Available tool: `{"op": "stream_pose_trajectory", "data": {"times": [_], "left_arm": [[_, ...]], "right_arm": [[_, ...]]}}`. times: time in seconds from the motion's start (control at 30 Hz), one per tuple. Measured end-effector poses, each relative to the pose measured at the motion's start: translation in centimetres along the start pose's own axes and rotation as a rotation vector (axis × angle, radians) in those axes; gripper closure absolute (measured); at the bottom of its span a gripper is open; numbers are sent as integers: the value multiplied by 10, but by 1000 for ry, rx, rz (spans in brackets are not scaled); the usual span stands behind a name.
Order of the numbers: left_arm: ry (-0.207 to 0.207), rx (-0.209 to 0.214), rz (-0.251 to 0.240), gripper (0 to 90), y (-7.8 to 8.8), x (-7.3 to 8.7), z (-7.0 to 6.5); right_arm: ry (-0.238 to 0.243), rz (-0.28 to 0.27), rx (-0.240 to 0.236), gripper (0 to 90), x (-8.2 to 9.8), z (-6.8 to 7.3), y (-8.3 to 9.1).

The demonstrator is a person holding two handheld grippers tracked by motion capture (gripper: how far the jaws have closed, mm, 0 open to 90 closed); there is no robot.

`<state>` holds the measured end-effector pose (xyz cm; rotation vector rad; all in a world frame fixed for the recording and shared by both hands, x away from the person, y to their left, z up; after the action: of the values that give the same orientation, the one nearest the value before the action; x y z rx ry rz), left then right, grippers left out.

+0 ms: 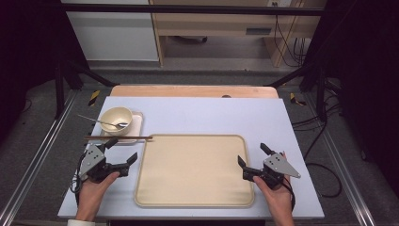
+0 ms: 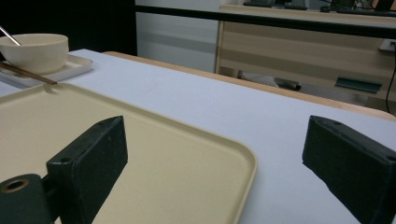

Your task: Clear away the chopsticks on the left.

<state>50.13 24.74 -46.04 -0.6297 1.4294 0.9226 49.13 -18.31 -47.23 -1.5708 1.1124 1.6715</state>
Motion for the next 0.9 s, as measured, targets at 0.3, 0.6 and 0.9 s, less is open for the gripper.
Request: {"op": "stream_pose_trajectory", "data": {"times": [0.3, 0.6, 0.9], "left_arm": [[-102, -23, 78, 54, 5, 7, 1], [-258, -35, 206, 65, 10, -2, 21], [-422, -45, 372, 85, 21, 3, 45]], "right_arm": [[10, 26, 33, 63, 3, -6, 7], [15, 47, 58, 80, 10, -15, 25], [30, 72, 83, 90, 14, -17, 24]]}}
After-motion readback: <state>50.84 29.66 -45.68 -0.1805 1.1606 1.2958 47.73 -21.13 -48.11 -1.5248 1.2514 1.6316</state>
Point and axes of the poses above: each handheld gripper's, and its own axes: y roughly backward along the jaws, x roughly out of its underside, z roughly to its left, the point moved 8 cm from there along -y, roughly forward along the jaws, and after that the axes turned 3 degrees about -x, right-handed, at the moved point
